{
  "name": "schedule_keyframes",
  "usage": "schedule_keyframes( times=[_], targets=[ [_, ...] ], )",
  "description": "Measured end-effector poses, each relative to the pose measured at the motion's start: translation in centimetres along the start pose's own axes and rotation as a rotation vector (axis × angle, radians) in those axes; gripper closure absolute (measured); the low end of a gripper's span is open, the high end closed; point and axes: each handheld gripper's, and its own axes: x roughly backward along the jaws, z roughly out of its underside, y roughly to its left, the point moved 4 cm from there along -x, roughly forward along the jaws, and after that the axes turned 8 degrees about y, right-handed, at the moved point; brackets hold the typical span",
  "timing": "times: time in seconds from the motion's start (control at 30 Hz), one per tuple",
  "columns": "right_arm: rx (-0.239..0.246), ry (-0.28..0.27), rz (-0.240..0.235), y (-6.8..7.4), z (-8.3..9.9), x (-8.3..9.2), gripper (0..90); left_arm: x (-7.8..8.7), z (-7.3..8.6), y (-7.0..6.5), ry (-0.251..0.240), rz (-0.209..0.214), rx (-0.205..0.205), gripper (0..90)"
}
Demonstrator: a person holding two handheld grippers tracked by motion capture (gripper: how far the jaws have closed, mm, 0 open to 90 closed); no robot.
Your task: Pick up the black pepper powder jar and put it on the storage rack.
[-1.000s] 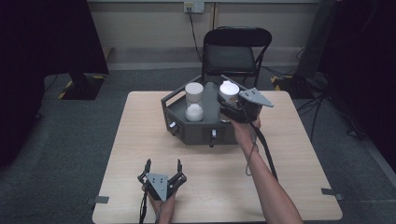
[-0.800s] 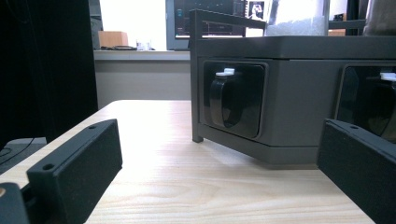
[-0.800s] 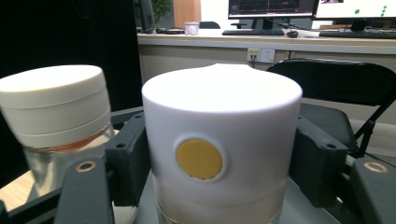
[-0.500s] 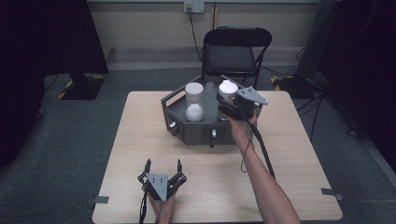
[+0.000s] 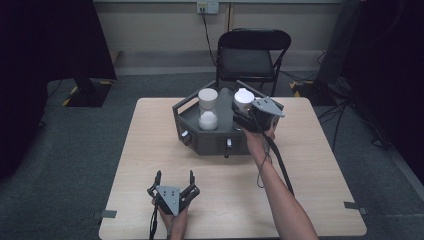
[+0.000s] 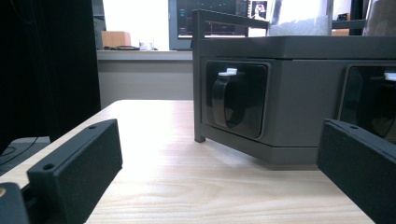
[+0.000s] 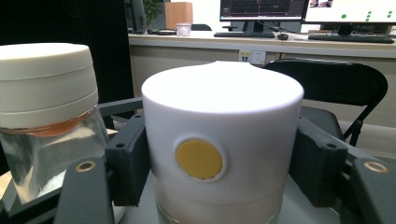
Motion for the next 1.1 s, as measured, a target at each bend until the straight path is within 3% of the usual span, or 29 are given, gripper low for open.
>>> schedule_keyframes(
  times=[1.1],
  targets=[
    [0.011, 0.004, 0.002, -0.04, 0.07, 0.11, 29.6, 0.0, 0.0, 0.0, 0.0, 0.0, 0.0, 0.0]
  ],
)
